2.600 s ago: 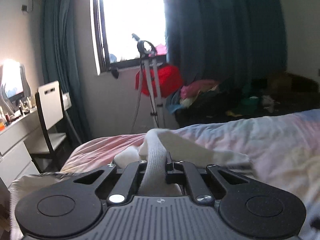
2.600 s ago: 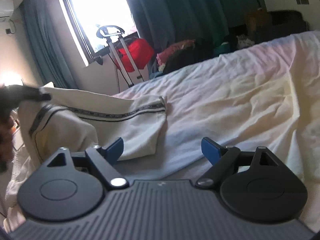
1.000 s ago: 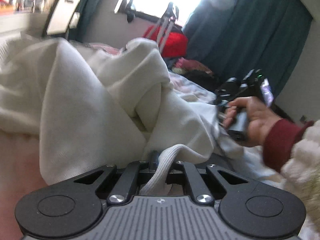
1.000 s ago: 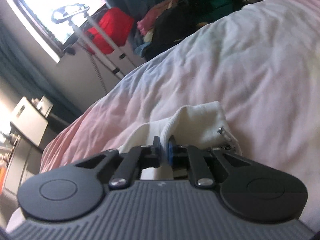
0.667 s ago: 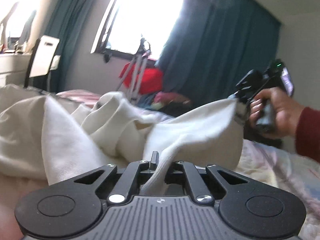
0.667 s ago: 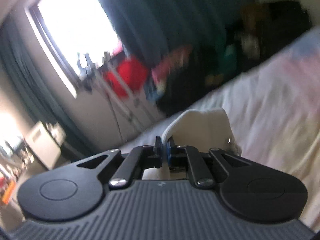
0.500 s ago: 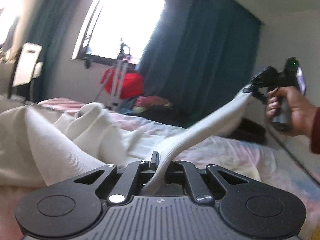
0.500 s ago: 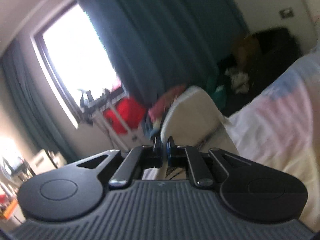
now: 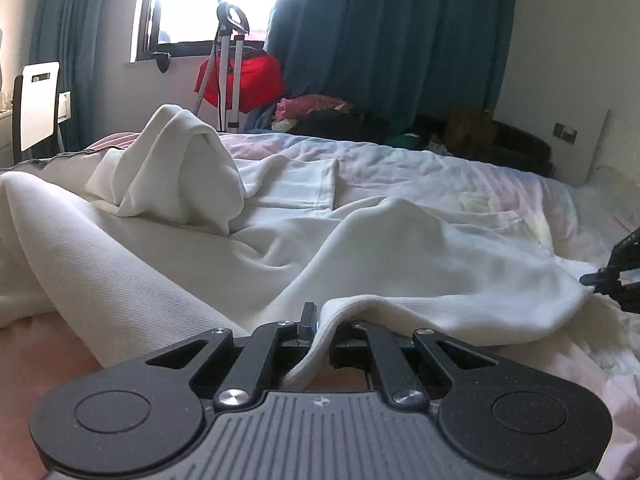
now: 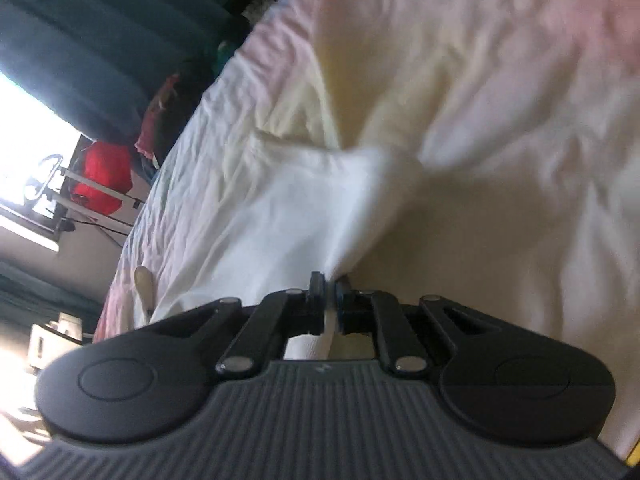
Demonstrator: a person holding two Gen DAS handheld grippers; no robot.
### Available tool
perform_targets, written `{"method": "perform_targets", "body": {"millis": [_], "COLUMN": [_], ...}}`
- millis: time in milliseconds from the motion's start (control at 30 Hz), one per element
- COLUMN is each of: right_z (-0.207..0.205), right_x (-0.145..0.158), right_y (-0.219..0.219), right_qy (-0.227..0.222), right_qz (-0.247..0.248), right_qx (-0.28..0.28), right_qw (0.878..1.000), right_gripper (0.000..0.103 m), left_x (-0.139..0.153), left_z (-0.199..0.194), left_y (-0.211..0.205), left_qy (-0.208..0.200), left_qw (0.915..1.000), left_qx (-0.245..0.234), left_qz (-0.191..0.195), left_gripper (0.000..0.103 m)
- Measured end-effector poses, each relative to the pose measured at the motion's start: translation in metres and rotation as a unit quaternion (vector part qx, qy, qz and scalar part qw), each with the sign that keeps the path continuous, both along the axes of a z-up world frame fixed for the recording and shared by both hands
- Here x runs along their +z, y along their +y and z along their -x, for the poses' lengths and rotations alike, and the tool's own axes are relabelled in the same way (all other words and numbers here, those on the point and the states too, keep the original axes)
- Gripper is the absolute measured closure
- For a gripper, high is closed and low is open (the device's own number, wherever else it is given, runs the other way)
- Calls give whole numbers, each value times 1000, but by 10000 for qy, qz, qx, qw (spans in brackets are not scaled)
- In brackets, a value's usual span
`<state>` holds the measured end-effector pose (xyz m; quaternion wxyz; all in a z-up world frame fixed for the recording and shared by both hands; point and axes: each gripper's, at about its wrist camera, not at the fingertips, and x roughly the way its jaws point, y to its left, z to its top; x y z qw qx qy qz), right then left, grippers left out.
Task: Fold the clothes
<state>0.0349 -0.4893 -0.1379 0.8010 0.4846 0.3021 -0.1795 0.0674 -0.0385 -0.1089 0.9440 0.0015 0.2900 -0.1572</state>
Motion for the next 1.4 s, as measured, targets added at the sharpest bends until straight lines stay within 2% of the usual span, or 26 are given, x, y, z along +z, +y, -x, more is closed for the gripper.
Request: {"method": "perform_targets", "body": {"millis": [100,167,233,333,433,567,600,633,700,867,900,967,1033,1067,1133,1200,1333,1400], "right_z": [-3,-9,-13,-20,-27,-35,-38,-42,-52,-48,-45,-40,-37,-36,-36,-38,-41,-42], "right_x": [-4,-15,-26,-27,-19,-14,-12,-9,-4,8,12,19,25,27,26,23,15,13], "right_y": [1,-1,-4,-5,-4,-7,-7,-7,-8,-13,-13,-15,-16,-16,-20,-24,-30,-31], "right_qy": [-43,-73,-93,-161,-273,-450,-451,-439,-282,-562,-667,-872,-1020,-1055,-942,-799,-643,-635], "right_qz": [-90,-397,-709,-800,-558,-170,-46,88,466,662,668,712,827,901,1022,1133,1259,1272], "right_qx": [18,-62,-211,-234,-180,-209,-174,-129,-27,-45,-75,-140,-189,-200,-176,-133,-55,-45], "right_qw": [9999,9992,9972,9964,9979,9986,9988,9989,9985,9962,9955,9935,9912,9901,9901,9902,9899,9898], "right_gripper": [91,85,59,55,55,59,68,82,93,97,97,97,97,97,97,97,97,97], "left_x": [-2,-2,-1,4,5,4,4,3,2,3,4,5,7,8,11,14,22,26], "left_z": [-9,-7,-2,8,9,8,8,8,7,7,7,8,9,9,11,12,16,19], "left_y": [0,-3,-3,-1,1,2,1,1,0,0,0,1,1,1,2,7,18,20], "left_qy": [35,75,116,103,140,174,184,195,218,129,113,119,123,130,145,218,355,324], "left_qw": [10000,9999,9998,9998,9998,9997,9997,9996,9996,9998,9998,9998,9998,9998,9997,9994,9986,9985], "left_qx": [35,64,93,102,122,147,153,156,152,158,146,146,152,162,183,248,371,450], "left_qz": [-50,-68,-92,-121,-93,-89,-95,-101,-112,-25,6,19,3,-28,-92,-33,132,9], "left_gripper": [96,96,96,96,95,95,94,93,93,90,87,75,56,52,31,23,16,12]}}
